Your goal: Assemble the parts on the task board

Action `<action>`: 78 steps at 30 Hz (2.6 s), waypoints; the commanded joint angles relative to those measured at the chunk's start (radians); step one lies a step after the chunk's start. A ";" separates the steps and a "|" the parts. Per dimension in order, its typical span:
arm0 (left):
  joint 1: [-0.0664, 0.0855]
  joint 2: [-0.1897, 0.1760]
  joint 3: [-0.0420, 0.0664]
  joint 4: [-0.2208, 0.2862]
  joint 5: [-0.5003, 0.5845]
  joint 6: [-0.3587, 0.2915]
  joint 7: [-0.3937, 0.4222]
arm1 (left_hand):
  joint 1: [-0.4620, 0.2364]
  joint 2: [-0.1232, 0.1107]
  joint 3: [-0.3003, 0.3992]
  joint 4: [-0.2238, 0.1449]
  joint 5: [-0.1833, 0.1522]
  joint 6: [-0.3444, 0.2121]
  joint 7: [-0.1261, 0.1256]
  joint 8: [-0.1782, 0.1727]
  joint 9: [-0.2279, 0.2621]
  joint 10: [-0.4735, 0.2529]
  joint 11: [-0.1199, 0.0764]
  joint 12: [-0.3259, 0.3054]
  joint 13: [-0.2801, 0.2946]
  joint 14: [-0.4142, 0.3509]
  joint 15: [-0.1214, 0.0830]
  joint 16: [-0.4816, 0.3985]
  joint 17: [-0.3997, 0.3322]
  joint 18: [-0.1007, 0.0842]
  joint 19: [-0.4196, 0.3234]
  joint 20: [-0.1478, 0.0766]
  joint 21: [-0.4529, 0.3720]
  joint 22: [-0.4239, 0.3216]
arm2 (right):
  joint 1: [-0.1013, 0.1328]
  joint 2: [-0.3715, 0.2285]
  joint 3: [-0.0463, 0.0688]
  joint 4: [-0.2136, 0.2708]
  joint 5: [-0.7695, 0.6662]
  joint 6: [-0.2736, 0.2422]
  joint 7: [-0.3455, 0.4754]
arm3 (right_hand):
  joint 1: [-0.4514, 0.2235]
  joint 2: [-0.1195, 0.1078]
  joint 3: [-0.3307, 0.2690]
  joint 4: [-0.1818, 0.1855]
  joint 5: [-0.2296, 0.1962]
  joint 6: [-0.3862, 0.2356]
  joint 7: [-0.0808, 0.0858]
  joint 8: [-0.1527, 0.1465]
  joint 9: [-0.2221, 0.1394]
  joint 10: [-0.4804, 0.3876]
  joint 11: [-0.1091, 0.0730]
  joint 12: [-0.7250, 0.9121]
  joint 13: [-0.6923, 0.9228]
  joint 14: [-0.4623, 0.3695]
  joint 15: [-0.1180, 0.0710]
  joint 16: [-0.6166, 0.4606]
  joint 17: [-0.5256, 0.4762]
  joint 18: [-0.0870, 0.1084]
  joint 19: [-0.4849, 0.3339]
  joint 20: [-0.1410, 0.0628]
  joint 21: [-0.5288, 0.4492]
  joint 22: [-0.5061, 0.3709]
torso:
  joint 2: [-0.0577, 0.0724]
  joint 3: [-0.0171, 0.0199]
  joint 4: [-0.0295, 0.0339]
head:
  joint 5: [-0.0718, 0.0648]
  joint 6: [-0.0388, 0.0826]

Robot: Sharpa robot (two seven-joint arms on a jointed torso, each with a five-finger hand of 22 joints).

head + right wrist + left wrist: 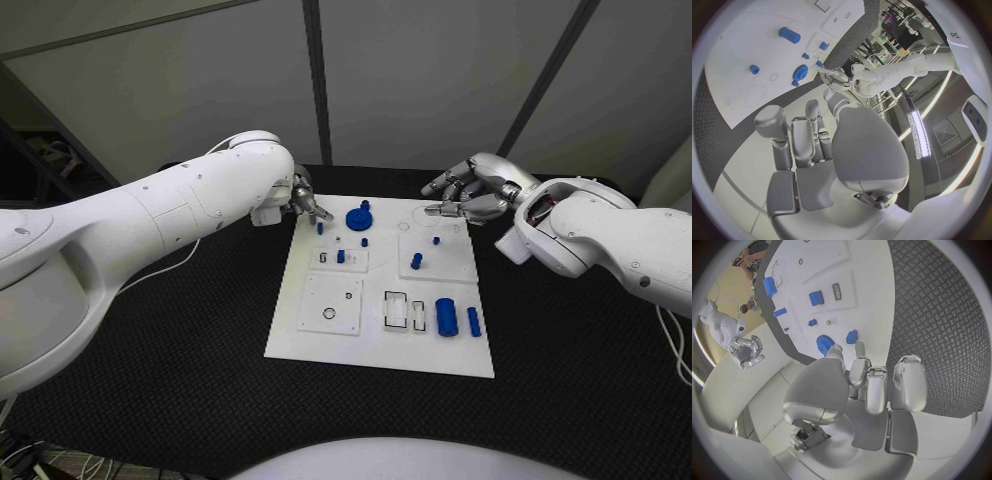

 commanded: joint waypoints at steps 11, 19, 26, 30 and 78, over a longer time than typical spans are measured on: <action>-0.004 0.008 -0.001 -0.005 -0.001 0.046 0.008 | 0.021 0.003 0.000 -0.008 0.004 -0.008 -0.004 0.013 0.008 0.000 -0.010 0.003 0.039 0.103 -0.009 0.003 0.257 0.002 0.004 -0.007 0.004 0.075 | 0.002 0.001 0.001 0.000 -0.002 0.008 0.005 | -0.005 0.001 0.003 0.005 0.006 -0.007 0.001 -0.001 -0.001 -0.008 0.001 -0.005 -0.001 0.014 0.002 -0.004 0.022 0.000 -0.006 -0.002 -0.002 0.001 | 0.000 0.0005 0.0006 | 0.001 -0.002; -0.005 0.008 -0.001 -0.005 -0.001 0.030 0.010 | 0.041 0.020 0.007 -0.014 0.007 -0.013 -0.006 0.025 0.018 -0.001 -0.012 0.002 0.039 0.103 -0.011 0.004 0.257 0.002 0.004 -0.008 0.005 0.077 | 0.002 0.002 0.001 0.000 -0.002 0.008 0.005 | -0.004 0.002 0.004 0.005 0.007 -0.007 0.001 -0.001 -0.001 -0.006 0.001 -0.002 0.000 0.014 0.002 -0.004 0.022 0.000 -0.005 -0.002 -0.001 0.003 | 0.000 0.0002 0.0005 | 0.000 -0.003; -0.006 0.006 -0.001 -0.001 -0.001 0.006 0.017 | 0.093 0.060 0.036 -0.040 0.013 -0.025 -0.012 0.040 0.034 -0.002 -0.018 0.001 0.037 0.103 -0.015 0.003 0.257 0.002 0.004 -0.013 0.004 0.079 | 0.002 0.002 0.001 -0.001 -0.003 0.009 0.004 | -0.004 0.002 0.004 0.005 0.007 -0.007 0.001 -0.001 -0.001 -0.006 0.001 -0.002 0.000 0.014 0.002 -0.004 0.022 0.000 -0.005 -0.002 -0.001 0.003 | 0.000 -0.0004 0.0007 | -0.002 -0.004; -0.006 0.004 -0.001 0.002 -0.001 0.003 0.023 | 0.164 0.084 0.079 -0.093 0.056 -0.043 -0.017 0.045 0.042 -0.005 -0.023 -0.004 0.034 0.103 -0.019 0.003 0.256 0.002 0.004 -0.017 0.003 0.080 | 0.002 0.003 0.001 -0.001 -0.003 0.010 0.004 | -0.004 0.002 0.004 0.005 0.007 -0.007 0.001 -0.001 -0.001 -0.006 0.001 -0.002 0.000 0.014 0.002 -0.004 0.022 0.000 -0.005 -0.002 -0.001 0.003 | 0.000 -0.0002 0.0007 | -0.003 -0.007; -0.005 -0.099 0.000 0.130 -0.001 -0.119 0.139 | -0.021 0.005 0.562 -0.347 -0.206 -0.083 0.003 0.064 0.088 -0.004 -0.005 -0.018 0.019 0.105 -0.002 0.010 0.263 0.000 0.007 -0.002 0.001 0.098 | 0.002 -0.005 0.001 0.003 -0.003 0.011 0.004 | -0.004 0.002 0.004 0.005 0.007 -0.007 0.001 -0.001 -0.001 -0.006 0.001 -0.002 0.000 0.014 0.002 -0.004 0.022 0.000 -0.005 -0.002 -0.001 0.003 | 0.000 0.0010 0.0005 | 0.006 -0.007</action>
